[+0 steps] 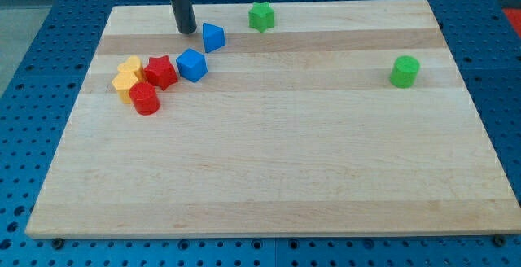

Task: Push the blue triangle towards center of the board

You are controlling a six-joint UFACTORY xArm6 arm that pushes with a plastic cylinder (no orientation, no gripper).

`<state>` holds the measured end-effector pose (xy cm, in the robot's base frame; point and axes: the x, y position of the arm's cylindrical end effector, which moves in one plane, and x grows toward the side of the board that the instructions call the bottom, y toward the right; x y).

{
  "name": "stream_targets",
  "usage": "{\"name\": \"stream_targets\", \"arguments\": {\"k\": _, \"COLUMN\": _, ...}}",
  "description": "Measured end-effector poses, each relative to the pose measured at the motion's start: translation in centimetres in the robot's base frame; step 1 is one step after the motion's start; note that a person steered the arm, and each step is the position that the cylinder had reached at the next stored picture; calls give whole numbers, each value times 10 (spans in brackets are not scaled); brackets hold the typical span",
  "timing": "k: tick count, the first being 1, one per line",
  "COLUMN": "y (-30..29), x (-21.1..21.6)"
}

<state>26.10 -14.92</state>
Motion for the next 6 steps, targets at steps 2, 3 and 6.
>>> {"name": "stream_targets", "arguments": {"k": 2, "y": 4, "x": 16}}
{"name": "stream_targets", "arguments": {"k": 3, "y": 25, "x": 16}}
{"name": "stream_targets", "arguments": {"k": 6, "y": 99, "x": 27}}
